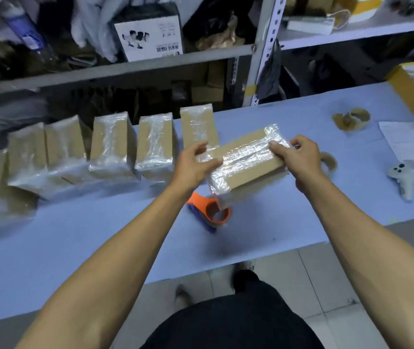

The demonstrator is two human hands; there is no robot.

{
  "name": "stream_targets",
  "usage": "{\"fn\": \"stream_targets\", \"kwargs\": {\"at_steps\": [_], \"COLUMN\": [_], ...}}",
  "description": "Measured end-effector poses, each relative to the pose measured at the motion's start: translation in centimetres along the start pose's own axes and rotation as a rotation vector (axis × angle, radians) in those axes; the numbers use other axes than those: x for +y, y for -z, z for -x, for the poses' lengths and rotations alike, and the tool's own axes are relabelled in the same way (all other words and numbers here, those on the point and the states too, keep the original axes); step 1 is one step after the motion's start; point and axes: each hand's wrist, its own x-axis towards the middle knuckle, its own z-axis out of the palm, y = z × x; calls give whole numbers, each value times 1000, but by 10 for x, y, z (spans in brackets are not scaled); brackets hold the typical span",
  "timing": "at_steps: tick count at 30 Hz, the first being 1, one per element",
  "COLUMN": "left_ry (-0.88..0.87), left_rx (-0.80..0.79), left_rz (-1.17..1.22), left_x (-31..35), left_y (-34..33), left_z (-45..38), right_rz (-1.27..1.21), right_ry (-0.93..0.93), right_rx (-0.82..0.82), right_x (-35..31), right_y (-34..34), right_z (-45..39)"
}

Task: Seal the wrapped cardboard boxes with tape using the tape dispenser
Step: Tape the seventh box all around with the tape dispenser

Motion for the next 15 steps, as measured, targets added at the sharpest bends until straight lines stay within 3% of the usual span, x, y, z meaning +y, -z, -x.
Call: {"fn": "stream_targets", "kwargs": {"at_steps": [2, 6, 15], "left_ry": [53, 180, 265], "left_rx": [124, 75, 262], "left_rz": [146, 364, 458], "left_x": [-17, -43, -93], "left_y": [11, 27, 113], "left_z": [20, 53, 107], "right_rz": [-38, -57, 86], "right_ry": [-10, -34, 55], "right_rx": [57, 63, -158], "right_x": [1, 4, 9], "right_y": [-9, -37, -122], "right_z": [30, 86, 161]}}
